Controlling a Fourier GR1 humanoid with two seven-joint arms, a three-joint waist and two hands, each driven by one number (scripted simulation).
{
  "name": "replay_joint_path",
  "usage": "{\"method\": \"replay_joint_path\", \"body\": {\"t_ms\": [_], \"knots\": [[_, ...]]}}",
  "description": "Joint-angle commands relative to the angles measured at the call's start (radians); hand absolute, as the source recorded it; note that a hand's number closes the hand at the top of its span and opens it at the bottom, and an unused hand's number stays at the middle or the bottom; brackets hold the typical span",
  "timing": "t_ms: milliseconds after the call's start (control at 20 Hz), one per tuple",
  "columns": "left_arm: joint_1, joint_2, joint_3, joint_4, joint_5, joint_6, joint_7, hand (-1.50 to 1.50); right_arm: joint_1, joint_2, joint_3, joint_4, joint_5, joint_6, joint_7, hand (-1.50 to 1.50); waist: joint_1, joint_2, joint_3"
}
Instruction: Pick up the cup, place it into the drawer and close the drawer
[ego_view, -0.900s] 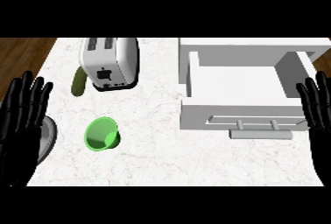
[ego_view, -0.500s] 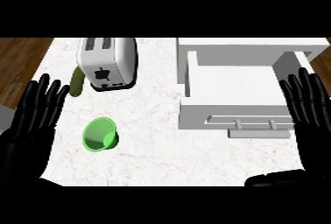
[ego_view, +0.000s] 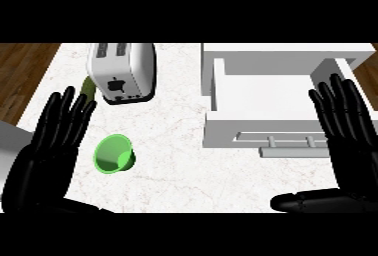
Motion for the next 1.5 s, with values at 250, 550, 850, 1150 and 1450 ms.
{"method": "replay_joint_path", "body": {"t_ms": [250,550,850,1150,1450], "knots": [[-0.026,0.015,0.051,0.079,0.026,-0.031,-0.044,-1.5,-0.041,-0.004,-0.042,0.052,-0.026,0.023,-0.004,-1.5,0.0,0.0,0.0],[-0.019,0.019,0.06,0.11,0.022,-0.034,-0.048,-1.5,-0.02,-0.021,-0.094,0.035,-0.076,0.051,-0.022,-1.5,0.0,0.0,0.0],[-0.026,0.013,0.075,0.199,-0.002,-0.017,-0.062,-1.5,-0.032,0.018,-0.01,0.073,0.026,0.017,-0.029,-1.5,0.0,0.001,0.0],[0.097,0.05,0.091,0.17,0.016,-0.071,-0.085,-1.5,-0.045,0.027,0.002,0.012,0.031,-0.004,0.019,-1.5,0.002,0.0,0.0],[-0.038,0.004,0.094,0.409,-0.09,0.003,-0.176,-1.5,-0.053,0.008,-0.034,0.005,-0.002,0.01,0.039,-1.5,-0.004,0.001,0.0]]}}
